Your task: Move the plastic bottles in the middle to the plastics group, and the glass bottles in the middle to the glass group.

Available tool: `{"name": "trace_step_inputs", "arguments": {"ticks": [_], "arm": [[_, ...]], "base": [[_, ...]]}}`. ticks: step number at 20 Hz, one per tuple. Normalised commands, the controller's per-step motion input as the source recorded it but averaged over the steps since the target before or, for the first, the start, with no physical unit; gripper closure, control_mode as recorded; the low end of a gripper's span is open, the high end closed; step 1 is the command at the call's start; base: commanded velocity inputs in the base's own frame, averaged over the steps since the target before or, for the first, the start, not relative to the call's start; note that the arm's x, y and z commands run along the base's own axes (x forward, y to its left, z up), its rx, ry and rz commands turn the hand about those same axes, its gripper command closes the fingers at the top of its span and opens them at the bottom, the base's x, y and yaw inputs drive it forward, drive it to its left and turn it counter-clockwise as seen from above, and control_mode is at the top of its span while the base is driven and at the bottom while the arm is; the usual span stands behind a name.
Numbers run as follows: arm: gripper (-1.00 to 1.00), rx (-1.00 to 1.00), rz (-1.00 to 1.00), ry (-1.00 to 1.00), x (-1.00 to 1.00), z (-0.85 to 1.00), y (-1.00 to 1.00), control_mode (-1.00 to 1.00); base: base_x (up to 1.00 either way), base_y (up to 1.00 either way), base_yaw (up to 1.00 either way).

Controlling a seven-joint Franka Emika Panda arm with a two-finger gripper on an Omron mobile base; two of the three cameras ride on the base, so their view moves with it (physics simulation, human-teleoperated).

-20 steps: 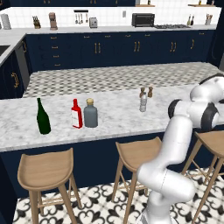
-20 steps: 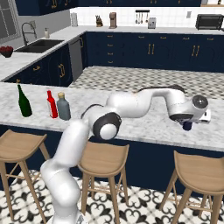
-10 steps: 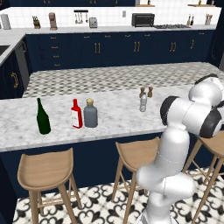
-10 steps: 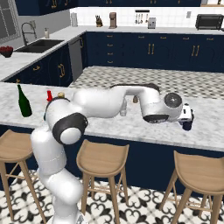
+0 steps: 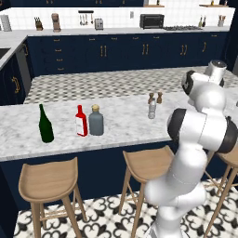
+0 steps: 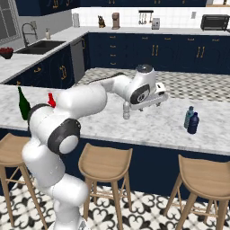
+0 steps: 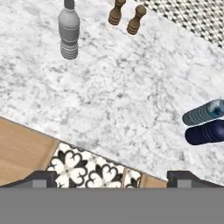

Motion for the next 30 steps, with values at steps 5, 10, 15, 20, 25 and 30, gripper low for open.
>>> {"name": "trace_step_inputs", "arguments": {"ticks": [5, 10, 15, 20, 25, 30], "arm": [[-1.0, 0.28, 0.19, 0.01, 0.81, -0.3, 0.23, -1.0], [-1.0, 0.01, -0.03, 0.0, 0.71, -0.42, 0.89, -1.0], [-1.0, -0.05, -0.2, 0.0, 0.34, 0.04, 0.98, -1.0], [-1.0, -0.05, -0.38, -0.01, 0.13, -0.05, 0.79, -1.0], [-1.0, 0.0, -0.65, 0.0, -0.36, 0.0, 0.32, -1.0], [-1.0, 0.0, -0.52, 0.02, -0.14, -0.2, 0.12, -1.0]], "base": [[0.0, 0.0, 0.0], [0.0, 0.0, 0.0], [0.0, 0.0, 0.0], [0.0, 0.0, 0.0], [0.0, 0.0, 0.0], [0.0, 0.0, 0.0]]}}
